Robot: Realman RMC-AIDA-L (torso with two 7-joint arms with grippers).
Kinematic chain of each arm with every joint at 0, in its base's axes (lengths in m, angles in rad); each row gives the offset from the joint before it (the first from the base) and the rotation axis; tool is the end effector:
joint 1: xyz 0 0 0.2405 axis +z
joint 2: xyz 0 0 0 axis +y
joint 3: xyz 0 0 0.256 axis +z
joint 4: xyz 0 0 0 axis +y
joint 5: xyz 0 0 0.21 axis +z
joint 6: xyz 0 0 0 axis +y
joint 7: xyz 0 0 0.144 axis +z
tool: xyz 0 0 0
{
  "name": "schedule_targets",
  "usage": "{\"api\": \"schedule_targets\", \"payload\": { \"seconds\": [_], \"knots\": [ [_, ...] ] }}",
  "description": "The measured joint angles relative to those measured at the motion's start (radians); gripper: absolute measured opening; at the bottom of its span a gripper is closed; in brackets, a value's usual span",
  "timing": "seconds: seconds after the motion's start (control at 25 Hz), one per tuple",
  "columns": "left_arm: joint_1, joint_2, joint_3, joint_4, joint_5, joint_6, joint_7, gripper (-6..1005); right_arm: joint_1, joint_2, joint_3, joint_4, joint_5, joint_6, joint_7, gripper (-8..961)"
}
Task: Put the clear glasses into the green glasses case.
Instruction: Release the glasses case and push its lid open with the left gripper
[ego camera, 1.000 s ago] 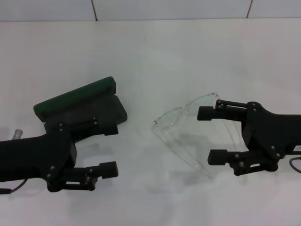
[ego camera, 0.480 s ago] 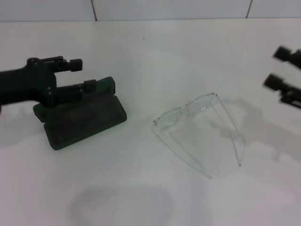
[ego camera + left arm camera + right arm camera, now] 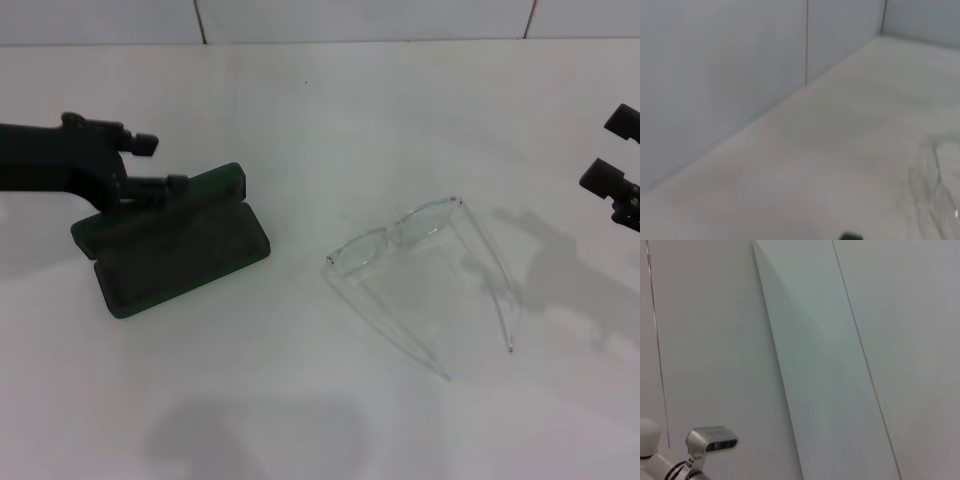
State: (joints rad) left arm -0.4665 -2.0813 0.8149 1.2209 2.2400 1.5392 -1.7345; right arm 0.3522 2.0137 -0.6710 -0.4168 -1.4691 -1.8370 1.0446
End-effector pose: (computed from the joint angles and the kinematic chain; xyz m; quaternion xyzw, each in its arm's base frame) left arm -0.2467 0.3502 0.0691 -0.9543 -0.1947 -0.0570 0.2196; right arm 0.2821 0.2737 0.0466 -0.8337 0.1429 0.4821 0.2281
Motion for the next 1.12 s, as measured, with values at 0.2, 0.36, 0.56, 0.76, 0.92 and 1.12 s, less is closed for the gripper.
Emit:
{"api": "schedule_targets", "payload": {
  "seconds": [0.2, 0.36, 0.56, 0.76, 0.92, 1.12],
  "knots": [
    [-0.014, -0.005, 0.025, -0.037, 0.046, -0.015, -0.011, 648, 0.000, -0.001, -0.001, 0.002, 0.000, 0.000, -0.012, 860],
    [-0.026, -0.002, 0.027, -0.088, 0.051, -0.056, -0.005, 647, 0.007, -0.002, -0.003, 0.002, -0.001, -0.001, -0.012, 859],
    [-0.051, -0.003, 0.041, -0.117, 0.109, -0.080, -0.007, 636, 0.009, 0.000, -0.003, 0.003, -0.001, -0.001, -0.014, 859],
    [-0.064, -0.005, 0.077, -0.127, 0.146, -0.092, -0.028, 575, 0.006, -0.001, 0.001, 0.024, 0.002, -0.011, -0.015, 859],
    [-0.066, -0.004, 0.124, -0.123, 0.169, -0.101, -0.040, 527, 0.001, -0.002, 0.002, 0.027, 0.002, -0.014, -0.015, 859],
    [-0.068, -0.006, 0.197, -0.090, 0.224, -0.105, -0.082, 466, 0.001, 0.001, -0.002, 0.032, 0.000, -0.015, -0.015, 859]
  ]
}}
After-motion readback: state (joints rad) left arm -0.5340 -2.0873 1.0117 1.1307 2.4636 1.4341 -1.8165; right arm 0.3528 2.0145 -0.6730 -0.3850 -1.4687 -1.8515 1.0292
